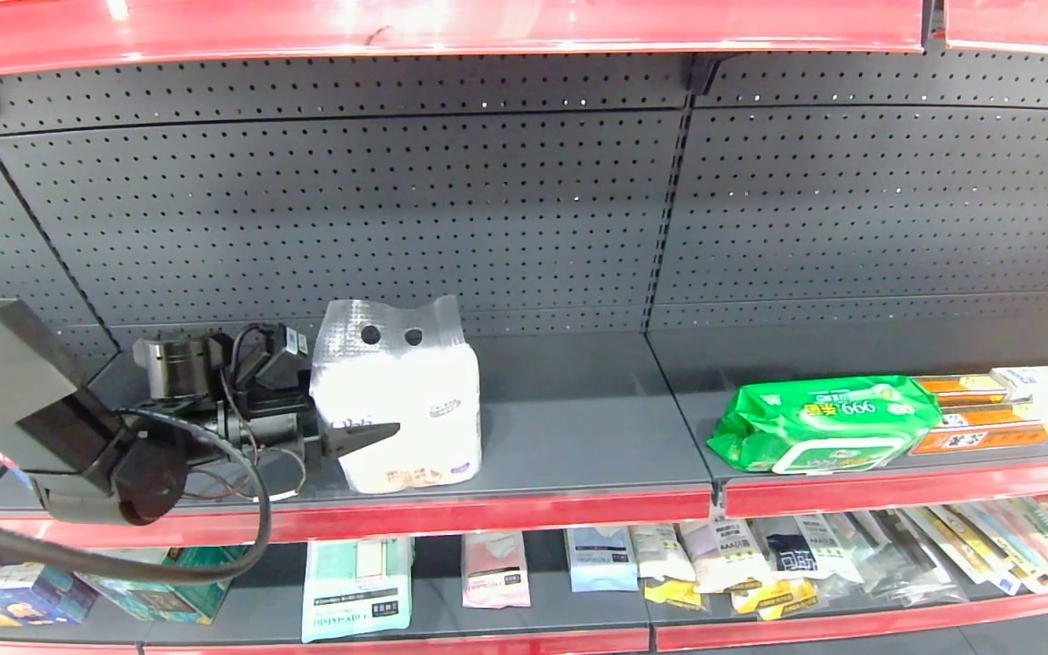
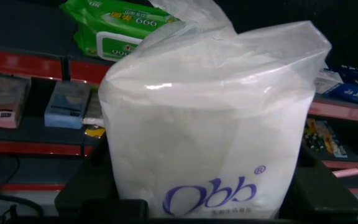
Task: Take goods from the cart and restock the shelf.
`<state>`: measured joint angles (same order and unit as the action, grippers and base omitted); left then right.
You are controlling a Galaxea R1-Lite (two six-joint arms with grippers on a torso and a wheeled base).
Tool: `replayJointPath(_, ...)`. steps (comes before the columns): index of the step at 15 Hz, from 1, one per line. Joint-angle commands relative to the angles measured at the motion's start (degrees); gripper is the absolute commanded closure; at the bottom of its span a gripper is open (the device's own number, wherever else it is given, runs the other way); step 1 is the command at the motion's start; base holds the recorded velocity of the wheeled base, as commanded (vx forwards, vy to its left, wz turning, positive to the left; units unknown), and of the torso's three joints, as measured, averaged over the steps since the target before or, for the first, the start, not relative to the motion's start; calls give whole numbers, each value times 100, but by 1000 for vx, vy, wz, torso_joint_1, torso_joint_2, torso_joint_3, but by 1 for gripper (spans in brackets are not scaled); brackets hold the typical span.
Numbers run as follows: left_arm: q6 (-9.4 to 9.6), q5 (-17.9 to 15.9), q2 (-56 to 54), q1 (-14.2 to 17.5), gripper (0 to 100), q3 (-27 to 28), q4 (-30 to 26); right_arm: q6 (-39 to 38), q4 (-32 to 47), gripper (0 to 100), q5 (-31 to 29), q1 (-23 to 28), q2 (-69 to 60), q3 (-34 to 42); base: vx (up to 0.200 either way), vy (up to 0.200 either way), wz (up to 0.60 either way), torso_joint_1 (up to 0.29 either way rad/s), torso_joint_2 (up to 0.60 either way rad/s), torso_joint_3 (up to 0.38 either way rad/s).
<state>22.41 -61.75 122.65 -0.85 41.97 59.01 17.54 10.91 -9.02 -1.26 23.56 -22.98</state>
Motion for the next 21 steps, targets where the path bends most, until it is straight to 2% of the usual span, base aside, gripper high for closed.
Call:
replayJointPath(1,-8,-4,31,-3,100,-110,14,4,8,100,-3,3,8,4,0,0,0,0,0,0)
replayJointPath(12,-35,-365,5,-11,100,-225,49,4,-1,100,-3,-6,61,-14,0,0,0,0,0,0)
replayJointPath(21,1,-373,22,59,100,-260,163,4,-19,100,-3,-6,166,-58,0,0,0,0,0,0)
